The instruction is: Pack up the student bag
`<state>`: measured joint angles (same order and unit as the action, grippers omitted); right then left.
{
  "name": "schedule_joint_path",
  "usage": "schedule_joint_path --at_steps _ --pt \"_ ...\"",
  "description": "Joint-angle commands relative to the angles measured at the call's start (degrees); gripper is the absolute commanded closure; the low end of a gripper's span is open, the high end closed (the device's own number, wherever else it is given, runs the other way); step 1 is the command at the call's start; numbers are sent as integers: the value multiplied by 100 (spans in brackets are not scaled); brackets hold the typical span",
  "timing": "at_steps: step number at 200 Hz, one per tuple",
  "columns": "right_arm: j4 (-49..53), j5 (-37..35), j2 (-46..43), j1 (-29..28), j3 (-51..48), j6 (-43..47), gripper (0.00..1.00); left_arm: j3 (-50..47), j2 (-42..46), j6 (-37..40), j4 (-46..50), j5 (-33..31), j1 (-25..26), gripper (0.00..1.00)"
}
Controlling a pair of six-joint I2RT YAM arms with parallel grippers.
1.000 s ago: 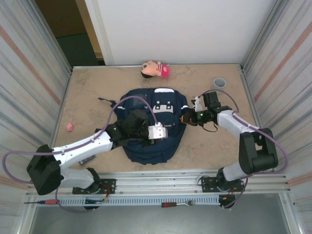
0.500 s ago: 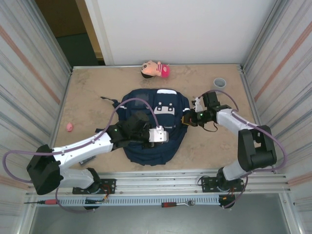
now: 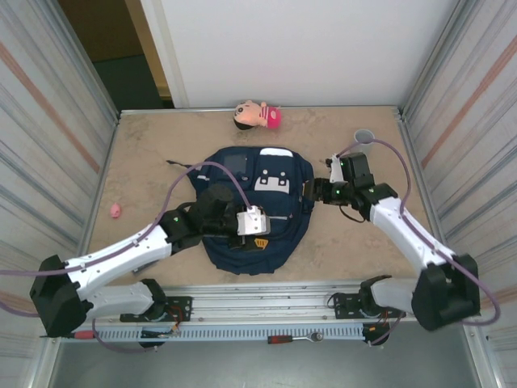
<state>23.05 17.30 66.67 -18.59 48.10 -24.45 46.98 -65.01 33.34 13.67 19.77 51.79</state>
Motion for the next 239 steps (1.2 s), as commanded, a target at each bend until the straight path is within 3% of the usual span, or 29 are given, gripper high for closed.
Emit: schedule_joint_path --at_steps 1,58,100,115,137,153,182,216,239 --pt "291 -350 -512 -247 -402 -347 40 -183 -17 190 199 -505 -35 31" --pt "-270 -363 -856 -1015 -1095 -814 40 -73 -670 341 496 -1320 -159 23" --pt "-380 -545 -771 -1276 -1169 -878 39 -227 -806 395 292 -2015 -166 28" --pt "-468 -578 -830 -1296 -1220 -944 39 -182 -829 392 282 -1938 -165 29" --pt "-727 -462 -951 -1335 -1361 -1228 39 -121 -690 268 243 -1329 -165 29" --pt "-654 -559 -963 -1471 -1331 -1402 39 -76 -519 -36 68 -1060 -158 25" --pt "-398 -808 -963 -1909 -1200 -1921 38 -124 -301 -601 -519 -1095 -178 21" --pt "-280 -1297 -628 -2579 -1082 -2418 38 71 -342 -1081 -405 -1407 -188 19" --pt "-317 -1408 -146 -2739 -980 -2671 37 276 -423 -1472 -296 -1622 -191 18"
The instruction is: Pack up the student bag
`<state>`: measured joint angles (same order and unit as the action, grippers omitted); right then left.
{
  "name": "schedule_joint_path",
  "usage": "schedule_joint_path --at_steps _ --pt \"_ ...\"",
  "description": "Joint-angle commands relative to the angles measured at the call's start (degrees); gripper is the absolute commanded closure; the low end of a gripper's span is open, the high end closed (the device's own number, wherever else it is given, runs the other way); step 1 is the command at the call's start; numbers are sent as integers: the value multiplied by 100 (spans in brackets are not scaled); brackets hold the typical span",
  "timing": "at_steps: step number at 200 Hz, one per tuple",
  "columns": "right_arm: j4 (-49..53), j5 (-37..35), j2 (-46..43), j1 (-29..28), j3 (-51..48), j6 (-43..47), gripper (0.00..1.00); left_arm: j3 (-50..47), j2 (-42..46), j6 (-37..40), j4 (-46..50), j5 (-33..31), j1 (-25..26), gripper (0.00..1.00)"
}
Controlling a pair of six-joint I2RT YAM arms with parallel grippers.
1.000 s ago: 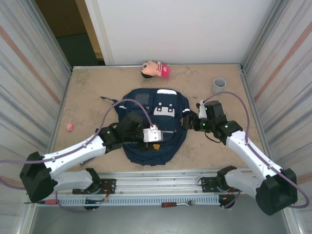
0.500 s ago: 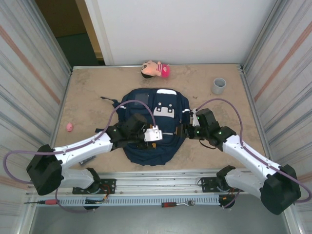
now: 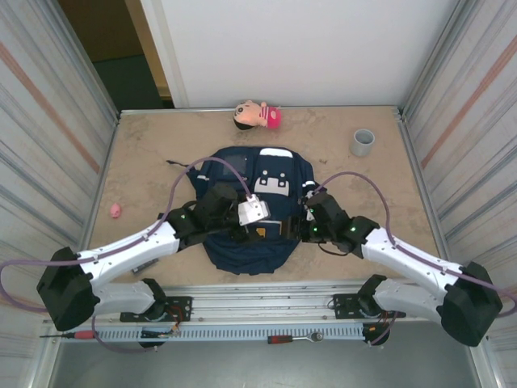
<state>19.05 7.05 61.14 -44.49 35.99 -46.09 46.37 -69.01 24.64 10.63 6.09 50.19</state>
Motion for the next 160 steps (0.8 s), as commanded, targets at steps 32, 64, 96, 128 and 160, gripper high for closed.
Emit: schedule_joint_path --at_steps 32,64,96,128,160 --pt "216 -477 1308 -115 689 -675 37 526 -100 -1355 -75 -337 -53 15" --pt "287 -444 1883 -319 1203 -716 37 768 -322 -1529 -146 -332 -171 15" --pt "518 -599 1954 -483 1659 -734 36 1189 -543 -1780 -86 -218 -492 14" --pt "628 -714 1788 -601 1833 -807 36 1249 -587 -1989 -417 -42 -633 14" --pt "356 -718 1700 -596 1530 -949 35 1564 -869 -2005 -320 74 -642 14"
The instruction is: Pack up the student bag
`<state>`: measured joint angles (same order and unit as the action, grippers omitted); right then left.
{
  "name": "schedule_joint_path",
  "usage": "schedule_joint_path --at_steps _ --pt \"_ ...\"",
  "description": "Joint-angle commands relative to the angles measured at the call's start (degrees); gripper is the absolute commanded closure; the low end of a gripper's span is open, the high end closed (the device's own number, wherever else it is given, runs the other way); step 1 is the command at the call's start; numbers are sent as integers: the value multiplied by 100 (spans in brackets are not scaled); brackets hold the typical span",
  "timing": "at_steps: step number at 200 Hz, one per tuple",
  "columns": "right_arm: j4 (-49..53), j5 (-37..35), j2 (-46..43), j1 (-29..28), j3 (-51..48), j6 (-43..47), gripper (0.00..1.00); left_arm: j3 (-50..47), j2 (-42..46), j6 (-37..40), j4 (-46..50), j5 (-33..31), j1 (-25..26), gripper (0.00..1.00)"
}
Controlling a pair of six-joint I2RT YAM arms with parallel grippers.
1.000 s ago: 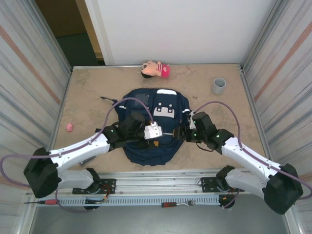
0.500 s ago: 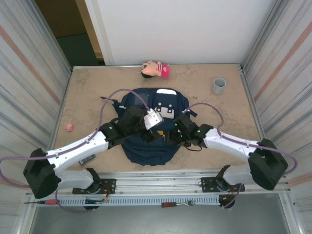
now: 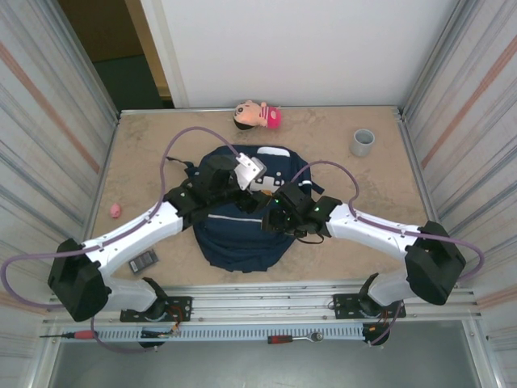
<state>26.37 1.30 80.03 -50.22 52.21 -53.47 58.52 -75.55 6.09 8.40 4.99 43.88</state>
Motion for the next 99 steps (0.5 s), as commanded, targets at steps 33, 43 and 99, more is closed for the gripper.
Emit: schedule_joint_path --at_steps 33,43,99 --pt "-768 54 19 -26 -251 -229 35 483 -352 -136 -42 150 -47 14" --pt "-811 118 109 -23 -246 -208 35 484 -381 -152 -38 144 -91 14" --pt "-753 130 446 90 -326 -299 35 578 -527 -397 109 203 -274 14"
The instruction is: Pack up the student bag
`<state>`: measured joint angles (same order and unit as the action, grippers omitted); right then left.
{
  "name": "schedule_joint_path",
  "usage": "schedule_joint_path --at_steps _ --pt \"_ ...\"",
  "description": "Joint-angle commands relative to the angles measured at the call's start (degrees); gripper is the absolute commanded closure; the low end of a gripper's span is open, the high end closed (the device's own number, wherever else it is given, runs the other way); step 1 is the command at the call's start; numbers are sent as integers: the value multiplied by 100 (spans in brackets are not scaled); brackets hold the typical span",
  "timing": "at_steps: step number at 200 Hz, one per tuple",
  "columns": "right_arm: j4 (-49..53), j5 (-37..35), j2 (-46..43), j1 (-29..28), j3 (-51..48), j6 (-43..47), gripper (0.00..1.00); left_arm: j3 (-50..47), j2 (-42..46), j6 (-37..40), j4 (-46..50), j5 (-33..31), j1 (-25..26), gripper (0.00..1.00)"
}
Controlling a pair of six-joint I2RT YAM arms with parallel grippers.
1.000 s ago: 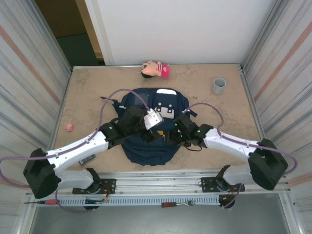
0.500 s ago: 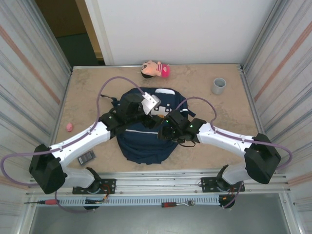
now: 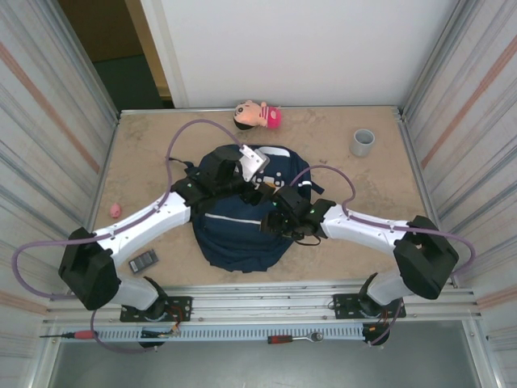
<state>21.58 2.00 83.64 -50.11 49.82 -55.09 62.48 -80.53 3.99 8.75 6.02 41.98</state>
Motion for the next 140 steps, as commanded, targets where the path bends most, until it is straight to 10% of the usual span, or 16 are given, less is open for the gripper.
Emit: schedule_joint_path --at_steps 1,140 --pt "-267 62 88 84 -87 -140 35 180 -26 -187 74 101 -84 14" --pt "-315 -990 -2174 373 -1034 212 32 180 98 -217 727 267 -571 14"
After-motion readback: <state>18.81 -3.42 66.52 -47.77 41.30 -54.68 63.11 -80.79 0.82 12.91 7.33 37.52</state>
